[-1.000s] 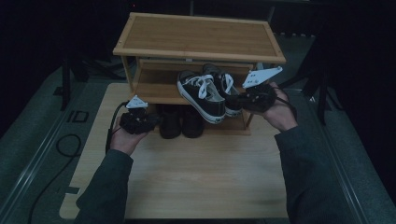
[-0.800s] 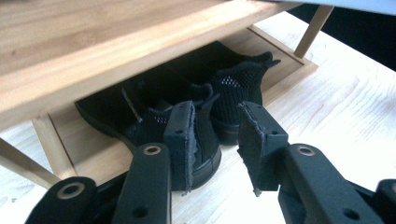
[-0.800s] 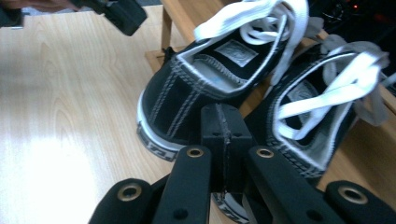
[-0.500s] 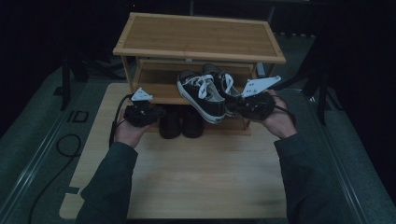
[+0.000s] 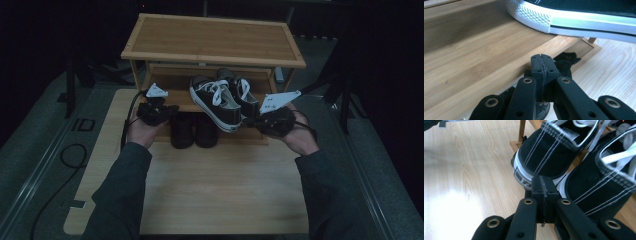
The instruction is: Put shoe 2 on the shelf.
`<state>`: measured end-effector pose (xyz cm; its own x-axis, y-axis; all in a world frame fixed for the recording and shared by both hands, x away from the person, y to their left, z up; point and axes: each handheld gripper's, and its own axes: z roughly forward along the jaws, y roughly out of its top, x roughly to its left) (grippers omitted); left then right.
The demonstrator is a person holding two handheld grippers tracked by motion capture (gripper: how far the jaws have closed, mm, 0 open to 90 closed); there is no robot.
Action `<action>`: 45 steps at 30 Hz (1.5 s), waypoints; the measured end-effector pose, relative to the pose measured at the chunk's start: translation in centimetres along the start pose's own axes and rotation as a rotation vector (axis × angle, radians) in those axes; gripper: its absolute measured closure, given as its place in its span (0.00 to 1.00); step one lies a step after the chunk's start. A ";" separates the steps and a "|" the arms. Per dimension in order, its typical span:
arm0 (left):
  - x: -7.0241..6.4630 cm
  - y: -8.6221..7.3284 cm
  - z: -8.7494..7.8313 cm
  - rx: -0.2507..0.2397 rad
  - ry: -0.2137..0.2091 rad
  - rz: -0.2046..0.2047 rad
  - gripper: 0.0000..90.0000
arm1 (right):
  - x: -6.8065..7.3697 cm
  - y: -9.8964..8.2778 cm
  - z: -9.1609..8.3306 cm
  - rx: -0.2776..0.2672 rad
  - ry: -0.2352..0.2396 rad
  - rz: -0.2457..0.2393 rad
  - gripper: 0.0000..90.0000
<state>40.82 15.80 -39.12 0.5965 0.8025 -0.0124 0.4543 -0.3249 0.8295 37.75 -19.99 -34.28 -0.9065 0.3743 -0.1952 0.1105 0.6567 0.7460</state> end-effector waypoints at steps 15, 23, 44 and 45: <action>0.8 1.3 1.2 0.014 0.043 -0.010 1.00 | 1.5 -0.6 0.7 0.003 0.047 -0.027 1.00; 1.5 1.5 1.3 0.017 0.070 -0.019 0.99 | 1.8 -0.3 1.7 0.011 0.060 -0.037 1.00; 2.0 1.4 2.2 0.013 0.076 -0.050 1.00 | 2.0 0.3 2.8 0.002 0.089 -0.040 1.00; 2.0 1.4 2.2 0.013 0.077 -0.048 1.00 | 2.0 0.4 2.9 0.000 0.093 -0.041 1.00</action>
<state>44.10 15.84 -39.20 0.5219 0.8530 -0.0087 0.4899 -0.2914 0.8216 37.14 -17.07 -36.23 -0.9442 0.2848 -0.1654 0.0729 0.6704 0.7385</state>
